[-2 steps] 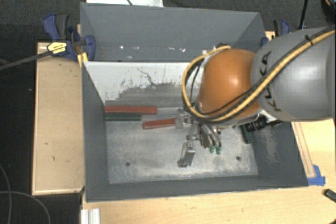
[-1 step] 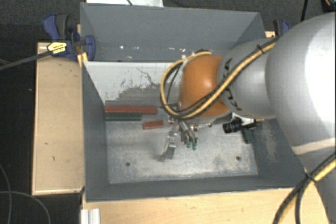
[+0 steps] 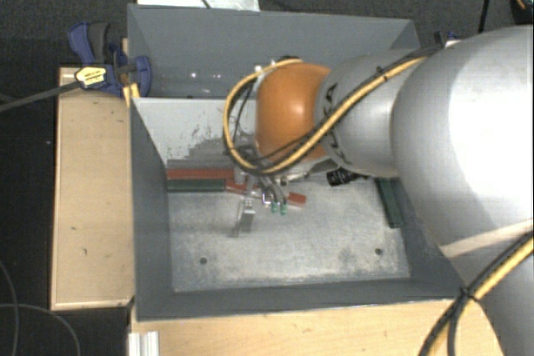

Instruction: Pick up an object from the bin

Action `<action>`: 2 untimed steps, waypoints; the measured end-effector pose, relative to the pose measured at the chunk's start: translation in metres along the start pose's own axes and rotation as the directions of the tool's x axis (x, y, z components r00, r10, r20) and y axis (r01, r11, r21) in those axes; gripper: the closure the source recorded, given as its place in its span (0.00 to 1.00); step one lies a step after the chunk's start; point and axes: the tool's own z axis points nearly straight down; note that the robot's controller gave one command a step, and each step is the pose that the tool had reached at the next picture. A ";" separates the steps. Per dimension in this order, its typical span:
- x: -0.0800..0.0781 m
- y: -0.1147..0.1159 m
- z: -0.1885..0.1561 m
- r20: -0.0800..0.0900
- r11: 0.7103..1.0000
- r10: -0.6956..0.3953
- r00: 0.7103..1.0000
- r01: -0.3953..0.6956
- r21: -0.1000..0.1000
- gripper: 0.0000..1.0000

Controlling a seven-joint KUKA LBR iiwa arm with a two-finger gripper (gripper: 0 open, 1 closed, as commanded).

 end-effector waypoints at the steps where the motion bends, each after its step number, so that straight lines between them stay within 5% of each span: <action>1: 0.003 -0.055 -0.001 -0.005 0.998 -0.063 0.998 0.063 0.005 0.00; 2: 0.003 -0.052 -0.002 -0.002 0.998 -0.063 0.998 0.063 0.001 1.00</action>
Offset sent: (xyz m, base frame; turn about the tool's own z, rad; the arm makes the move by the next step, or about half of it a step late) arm -0.0091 -0.0514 0.0002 -0.0677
